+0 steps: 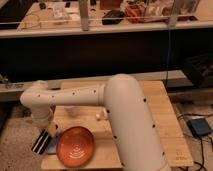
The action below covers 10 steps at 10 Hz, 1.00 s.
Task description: Place the eraser on the white sponge
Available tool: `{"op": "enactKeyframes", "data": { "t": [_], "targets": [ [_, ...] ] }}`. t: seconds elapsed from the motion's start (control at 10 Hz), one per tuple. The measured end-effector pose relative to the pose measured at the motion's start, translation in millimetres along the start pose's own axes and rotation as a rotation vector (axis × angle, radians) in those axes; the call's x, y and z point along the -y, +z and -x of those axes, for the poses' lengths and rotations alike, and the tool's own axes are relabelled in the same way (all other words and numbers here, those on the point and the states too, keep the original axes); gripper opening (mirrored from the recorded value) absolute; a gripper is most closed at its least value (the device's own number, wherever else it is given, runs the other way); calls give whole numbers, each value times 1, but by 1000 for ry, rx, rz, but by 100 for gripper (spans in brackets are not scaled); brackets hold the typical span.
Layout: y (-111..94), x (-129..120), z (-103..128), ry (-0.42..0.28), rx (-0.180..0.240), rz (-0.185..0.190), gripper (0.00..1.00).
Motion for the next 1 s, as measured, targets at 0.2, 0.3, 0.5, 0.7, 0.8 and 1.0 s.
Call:
{"op": "enactKeyframes", "data": {
  "t": [0.2,0.3,0.5,0.7,0.8,1.0],
  "targets": [
    [7,1,2,-18,15,9,0],
    [11,-2,2,-24,27,11,0],
    [15,-21,-4,-26,51,5,0],
    [14,-46,-13,-7,59,-14,0],
    [10,-58,-20,13,55,-30,0],
    [1,-84,-32,46,50,-48,0]
  ]
}}
